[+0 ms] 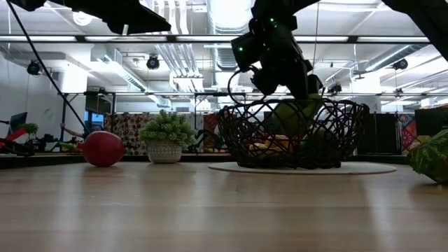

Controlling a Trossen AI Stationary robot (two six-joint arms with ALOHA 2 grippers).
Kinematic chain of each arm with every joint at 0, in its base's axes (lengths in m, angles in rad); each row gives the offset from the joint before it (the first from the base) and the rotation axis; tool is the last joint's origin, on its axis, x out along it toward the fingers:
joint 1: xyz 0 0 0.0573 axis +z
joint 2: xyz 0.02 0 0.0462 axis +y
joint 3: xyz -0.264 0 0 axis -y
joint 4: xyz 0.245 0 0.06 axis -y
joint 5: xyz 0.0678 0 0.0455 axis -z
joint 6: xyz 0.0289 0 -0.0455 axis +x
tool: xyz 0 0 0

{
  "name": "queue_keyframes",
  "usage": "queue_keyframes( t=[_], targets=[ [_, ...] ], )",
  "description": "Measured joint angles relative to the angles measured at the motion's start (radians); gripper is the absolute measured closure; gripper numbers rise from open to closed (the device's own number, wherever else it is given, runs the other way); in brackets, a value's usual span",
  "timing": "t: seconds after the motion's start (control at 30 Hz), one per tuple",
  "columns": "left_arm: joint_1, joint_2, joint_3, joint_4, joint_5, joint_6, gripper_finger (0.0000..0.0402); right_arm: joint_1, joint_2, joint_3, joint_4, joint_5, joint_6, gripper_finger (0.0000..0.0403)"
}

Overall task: Build produce basket
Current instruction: Put the green pear into the black wire basket

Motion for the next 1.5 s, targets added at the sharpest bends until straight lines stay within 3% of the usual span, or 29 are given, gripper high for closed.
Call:
queue_keyframes(
  t=[0.23,0.57,0.73,0.93,1.1,1.2,1.37,1.5],
  targets=[
    [0.000,0.000,-0.001,-0.002,0.000,-0.001,0.0154,0.000,0.005,0.000,-0.002,0.000,-0.003,0.0173],
    [0.000,0.000,-0.001,-0.001,0.000,-0.002,0.0154,0.000,0.003,0.000,-0.001,0.000,-0.003,0.0107],
    [0.000,0.000,-0.001,0.000,0.000,-0.004,0.0154,0.000,-0.007,0.000,-0.001,0.000,-0.003,0.0102],
    [0.000,0.000,-0.007,-0.003,0.001,-0.028,0.0154,0.003,-0.085,0.000,0.000,0.013,-0.004,0.0135],
    [-0.001,0.000,-0.008,-0.003,0.006,-0.068,0.0154,0.053,-0.215,-0.014,0.057,0.239,0.001,0.0183],
    [-0.001,0.000,-0.008,-0.002,0.038,-0.101,0.0155,0.106,-0.313,-0.062,0.175,0.289,0.013,0.0212],
    [0.000,0.008,-0.004,0.004,0.217,-0.182,0.0155,0.203,-0.493,-0.211,0.385,0.323,0.065,0.0260],
    [0.000,0.047,0.044,-0.003,0.238,-0.193,0.0156,0.282,-0.628,-0.363,0.564,0.401,0.082,0.0290]
  ],
)
